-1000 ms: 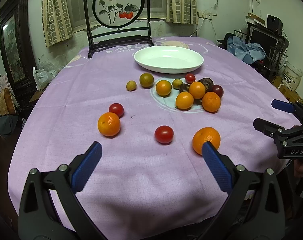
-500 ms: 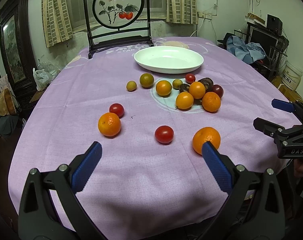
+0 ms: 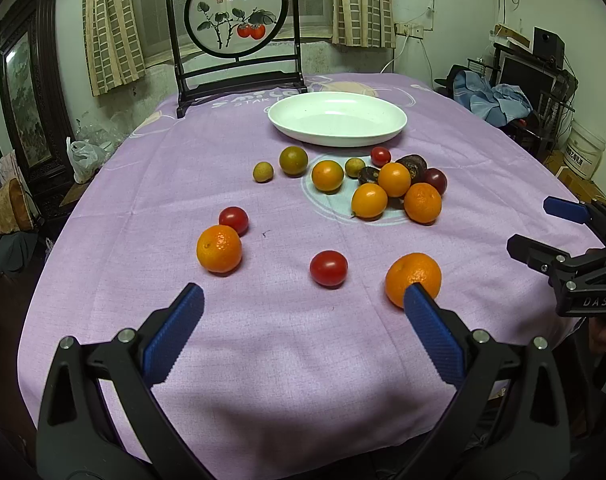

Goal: Organize fruits

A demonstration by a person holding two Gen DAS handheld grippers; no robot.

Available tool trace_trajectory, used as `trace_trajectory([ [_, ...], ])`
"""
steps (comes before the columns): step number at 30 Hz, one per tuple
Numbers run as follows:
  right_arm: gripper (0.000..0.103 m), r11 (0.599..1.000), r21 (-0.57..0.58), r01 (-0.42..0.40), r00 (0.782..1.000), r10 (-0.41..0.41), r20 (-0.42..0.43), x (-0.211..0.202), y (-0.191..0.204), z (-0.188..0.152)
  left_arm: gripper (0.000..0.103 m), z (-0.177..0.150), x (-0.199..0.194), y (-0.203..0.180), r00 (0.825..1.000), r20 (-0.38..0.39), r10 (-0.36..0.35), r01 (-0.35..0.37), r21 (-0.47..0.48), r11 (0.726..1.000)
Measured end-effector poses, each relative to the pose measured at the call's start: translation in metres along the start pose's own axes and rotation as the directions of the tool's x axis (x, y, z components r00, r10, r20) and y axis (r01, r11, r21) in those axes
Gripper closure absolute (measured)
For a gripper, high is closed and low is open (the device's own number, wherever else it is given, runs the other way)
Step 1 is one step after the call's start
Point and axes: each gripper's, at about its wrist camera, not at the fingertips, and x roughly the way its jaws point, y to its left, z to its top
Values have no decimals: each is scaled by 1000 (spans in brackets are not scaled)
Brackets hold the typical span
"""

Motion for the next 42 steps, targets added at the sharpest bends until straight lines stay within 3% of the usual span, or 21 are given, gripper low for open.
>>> trace_trajectory([
  [28, 1, 1000, -9, -10, 1000, 10, 5, 1, 4, 0, 2, -1, 0, 1, 1000, -1, 3, -3, 2, 1000],
  [33, 1, 998, -24, -58, 998, 58, -2, 1, 8, 0, 2, -1, -2, 14, 1000, 9, 21, -21, -7, 1000],
  [38, 1, 979, -90, -185, 982, 186, 4, 2, 31, -3, 2, -4, -5, 46, 1000, 12, 25, -25, -62, 998],
  [40, 8, 972, -116, -203, 979, 202, -19, 10, 42, -4, 2, -6, -6, 58, 999, 16, 49, -48, -73, 996],
  [42, 22, 966, -122, -228, 973, 223, -52, 23, 52, -3, 2, -9, -7, 67, 998, 16, 57, -56, -86, 995],
])
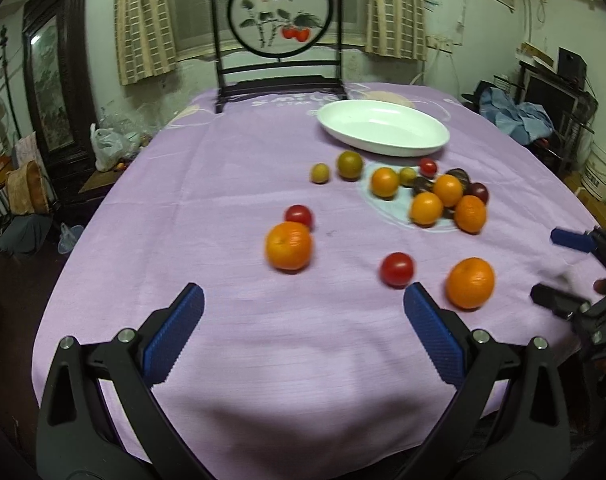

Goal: Organize fruits
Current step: 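Grasp a mandarin with the right gripper while the left gripper grasps another mandarin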

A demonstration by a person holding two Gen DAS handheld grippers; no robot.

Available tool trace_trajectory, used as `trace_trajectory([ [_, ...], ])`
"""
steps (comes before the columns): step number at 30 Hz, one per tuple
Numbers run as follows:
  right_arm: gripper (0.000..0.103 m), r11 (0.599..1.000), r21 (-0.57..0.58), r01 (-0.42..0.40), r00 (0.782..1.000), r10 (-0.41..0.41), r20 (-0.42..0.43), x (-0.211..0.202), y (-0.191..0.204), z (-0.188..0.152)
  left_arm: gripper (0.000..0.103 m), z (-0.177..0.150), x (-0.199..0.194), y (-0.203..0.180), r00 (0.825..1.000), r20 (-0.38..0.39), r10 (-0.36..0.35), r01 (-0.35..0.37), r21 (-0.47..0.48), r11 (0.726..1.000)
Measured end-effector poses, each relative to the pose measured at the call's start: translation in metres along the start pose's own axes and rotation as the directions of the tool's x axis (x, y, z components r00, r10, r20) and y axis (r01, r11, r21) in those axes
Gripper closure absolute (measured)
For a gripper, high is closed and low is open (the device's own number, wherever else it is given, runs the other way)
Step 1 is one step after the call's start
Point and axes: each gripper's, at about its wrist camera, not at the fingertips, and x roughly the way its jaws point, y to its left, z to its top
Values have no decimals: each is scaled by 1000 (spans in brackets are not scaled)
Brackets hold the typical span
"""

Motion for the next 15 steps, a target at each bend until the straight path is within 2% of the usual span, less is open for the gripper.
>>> trace_trajectory([
  [5, 28, 999, 2, -42, 998, 42, -53, 28, 11, 5, 2, -6, 3, 13, 1000, -14, 2, -2, -21, 1000],
  [7, 35, 998, -6, -57, 996, 56, -69, 37, 15, 7, 2, -8, 6, 14, 1000, -24, 3, -3, -18, 1000],
  [9, 56, 997, -10, -77, 993, 76, -86, 45, 17, 7, 2, -9, 10, 14, 999, -36, 4, -5, -17, 1000],
  [15, 58, 993, 27, -114, 992, 115, -54, 36, 11, 8, 2, 4, 38, 19, 997, -61, -39, 38, -24, 999],
])
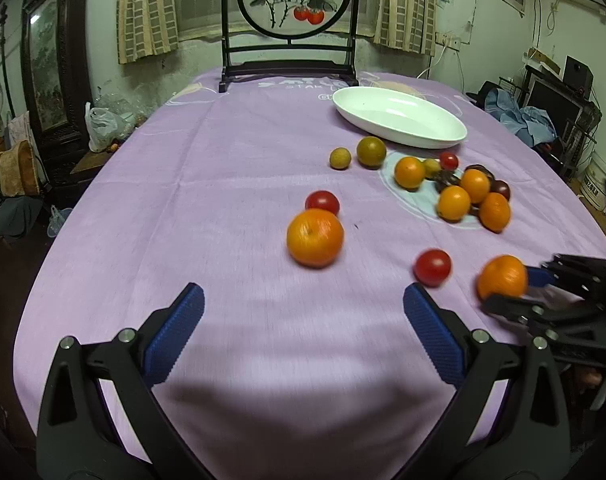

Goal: Organize fruits
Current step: 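Grasp a mandarin with the right gripper while the left gripper grasps another mandarin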

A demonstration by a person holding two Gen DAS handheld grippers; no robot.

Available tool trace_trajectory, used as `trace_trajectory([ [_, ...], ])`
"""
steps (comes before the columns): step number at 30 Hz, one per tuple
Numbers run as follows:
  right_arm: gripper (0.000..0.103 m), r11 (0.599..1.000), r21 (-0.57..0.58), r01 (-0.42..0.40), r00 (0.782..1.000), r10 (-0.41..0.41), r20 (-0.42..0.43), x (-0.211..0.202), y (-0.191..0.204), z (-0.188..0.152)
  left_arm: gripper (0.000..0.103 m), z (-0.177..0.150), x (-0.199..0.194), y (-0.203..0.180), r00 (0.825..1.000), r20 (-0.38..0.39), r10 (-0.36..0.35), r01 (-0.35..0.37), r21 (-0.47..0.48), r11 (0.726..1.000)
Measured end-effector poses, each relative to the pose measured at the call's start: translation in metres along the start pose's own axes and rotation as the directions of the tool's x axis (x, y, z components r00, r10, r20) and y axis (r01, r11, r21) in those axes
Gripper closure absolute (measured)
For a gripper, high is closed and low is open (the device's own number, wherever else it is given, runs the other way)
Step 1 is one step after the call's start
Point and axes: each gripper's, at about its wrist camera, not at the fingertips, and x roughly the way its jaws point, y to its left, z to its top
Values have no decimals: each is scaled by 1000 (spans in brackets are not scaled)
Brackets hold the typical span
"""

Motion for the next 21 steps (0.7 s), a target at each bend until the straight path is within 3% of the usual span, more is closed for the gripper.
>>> trace_trajectory([
  [4, 58, 1000, 9, 22, 999, -22, 23, -13, -4, 1, 13, 21, 29, 4, 997, -31, -71, 71, 7, 997],
  [9, 58, 999, 25, 35, 999, -36, 41, -24, -15, 1, 29, 30, 67, 5, 992, -112, -53, 55, 15, 998],
  [13, 58, 999, 37, 30, 998, -32, 47, -25, -22, 4, 33, 32, 76, 7, 988, -136, -69, 70, -2, 998],
  [15, 58, 999, 41, 20, 998, -23, 52, -25, -25, 6, 40, 32, 78, 6, 985, -150, -82, 83, 4, 997],
  [16, 58, 999, 42, 17, 998, -19, 54, -25, -26, 8, 49, 31, 79, 5, 984, -158, -88, 90, 8, 996],
  [21, 58, 998, 60, -13, 997, 8, 73, -28, -38, 19, 59, 32, 81, 0, 983, -157, -95, 101, 35, 994],
])
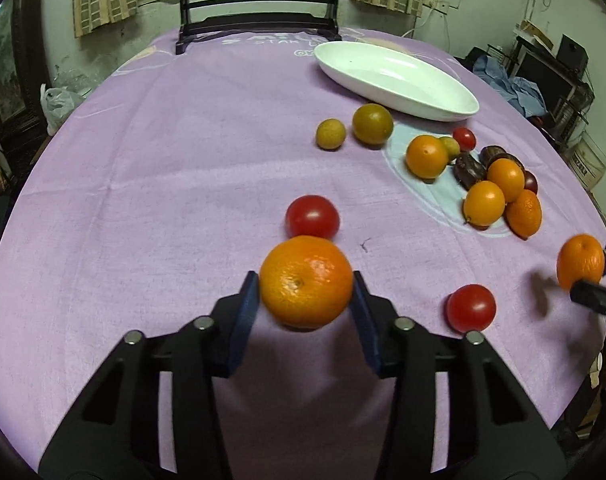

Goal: Organize fruits
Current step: 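Carry both mandarins over the white plate and open both grippers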

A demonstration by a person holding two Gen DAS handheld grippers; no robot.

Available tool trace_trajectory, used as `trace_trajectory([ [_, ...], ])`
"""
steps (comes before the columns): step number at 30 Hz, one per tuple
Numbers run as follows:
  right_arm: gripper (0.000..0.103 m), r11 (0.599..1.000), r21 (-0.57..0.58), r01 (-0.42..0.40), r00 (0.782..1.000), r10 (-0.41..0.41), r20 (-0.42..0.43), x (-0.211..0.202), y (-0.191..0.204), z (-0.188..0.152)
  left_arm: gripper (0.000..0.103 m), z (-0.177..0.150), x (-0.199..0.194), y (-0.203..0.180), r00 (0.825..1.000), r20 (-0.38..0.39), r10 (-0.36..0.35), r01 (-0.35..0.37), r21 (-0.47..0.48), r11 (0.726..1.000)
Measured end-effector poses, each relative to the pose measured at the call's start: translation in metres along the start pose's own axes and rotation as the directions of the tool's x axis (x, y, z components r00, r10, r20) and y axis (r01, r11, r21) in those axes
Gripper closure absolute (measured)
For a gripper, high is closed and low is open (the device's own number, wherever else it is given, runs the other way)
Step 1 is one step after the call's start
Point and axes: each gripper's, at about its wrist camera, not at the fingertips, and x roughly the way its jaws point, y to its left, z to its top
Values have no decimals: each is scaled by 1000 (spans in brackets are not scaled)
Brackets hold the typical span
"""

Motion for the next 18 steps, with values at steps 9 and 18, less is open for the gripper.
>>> trace_trajectory([
  [9, 58, 993, 113, 44, 989, -59, 133, 13, -63, 84, 59, 51, -37, -25, 985, 147, -87, 85, 20, 996],
  [18, 58, 968, 212, 137, 990, -140, 2, 109, -133, 153, 59, 175, 52, -94, 993, 80, -83, 75, 95, 993],
])
